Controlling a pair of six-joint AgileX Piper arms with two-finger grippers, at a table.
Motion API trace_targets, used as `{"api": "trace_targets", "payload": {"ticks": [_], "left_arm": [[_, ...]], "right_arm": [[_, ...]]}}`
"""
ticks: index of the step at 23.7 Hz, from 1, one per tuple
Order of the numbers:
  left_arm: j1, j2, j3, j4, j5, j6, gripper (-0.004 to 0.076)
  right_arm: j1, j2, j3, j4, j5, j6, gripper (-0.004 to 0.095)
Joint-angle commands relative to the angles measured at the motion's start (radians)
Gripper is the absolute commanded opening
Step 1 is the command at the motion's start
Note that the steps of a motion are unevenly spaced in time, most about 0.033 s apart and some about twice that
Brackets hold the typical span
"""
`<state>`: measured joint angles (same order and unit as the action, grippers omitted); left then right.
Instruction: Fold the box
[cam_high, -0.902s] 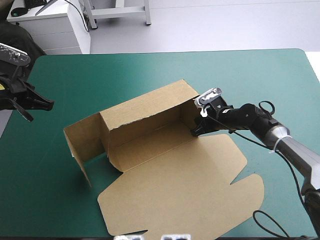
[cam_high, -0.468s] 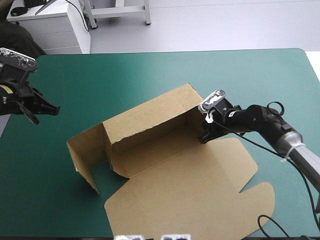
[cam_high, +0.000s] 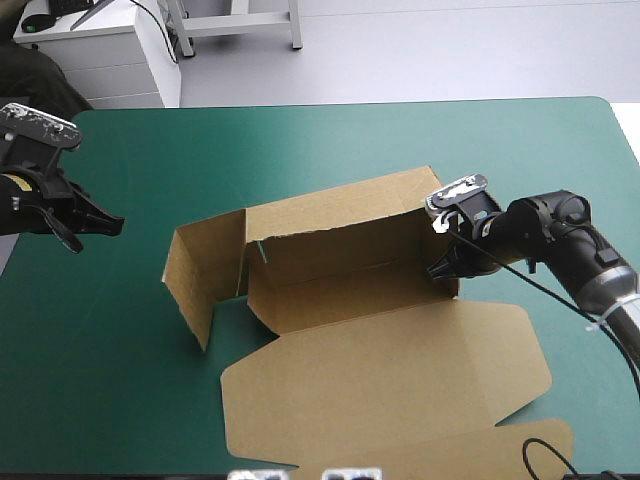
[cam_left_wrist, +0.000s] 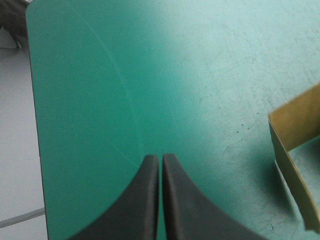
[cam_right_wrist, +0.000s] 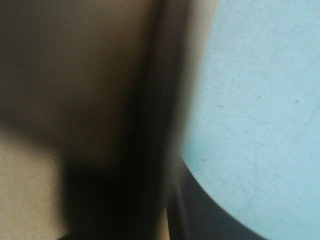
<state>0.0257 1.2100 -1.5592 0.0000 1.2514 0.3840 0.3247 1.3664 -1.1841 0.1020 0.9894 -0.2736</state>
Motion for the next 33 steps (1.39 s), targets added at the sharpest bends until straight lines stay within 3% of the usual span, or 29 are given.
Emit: {"api": "trace_targets", "payload": {"ticks": [1,6,15,17,19,21,23,33], "left_arm": [[0.0,-0.019,-0.021,-0.017,0.005,-0.01,0.0008],[0.0,-0.019,-0.021,-0.017,0.005,-0.006,0.0008],[0.0,-0.019,-0.021,-0.017,0.006,-0.006,0.0008],[0.0,-0.019,-0.021,-0.019,0.006,-0.006,0.0008],[0.0,-0.019,-0.021,-0.019,0.006,-0.006,0.0008],[0.0,-0.019,-0.021,-0.021,0.006,-0.006,0.0008],[0.0,-0.019,-0.021,-0.021,0.006,-0.006,0.0008],[-0.002,-0.019,-0.021,-0.023,0.007,-0.006,0.0008]], "right_arm": [[0.001,-0.021,-0.087,-0.108,0.104,0.069,-0.0019],[0.001,0.062,-0.181,-0.15,0.184,0.09,-0.0019],[0.001,0.342,-0.417,-0.094,0.225,0.118,-0.0015],[0.001,0.411,-0.488,-0.094,0.258,0.127,0.0097],[0.001,0.424,-0.514,-0.091,0.245,0.129,0.031],[0.001,0.424,-0.545,-0.077,0.229,0.105,0.0642],[0.001,0.424,-0.601,-0.057,0.237,0.09,0.0827],[0.001,0.4,-0.727,-0.032,0.259,0.095,0.0792]]}}
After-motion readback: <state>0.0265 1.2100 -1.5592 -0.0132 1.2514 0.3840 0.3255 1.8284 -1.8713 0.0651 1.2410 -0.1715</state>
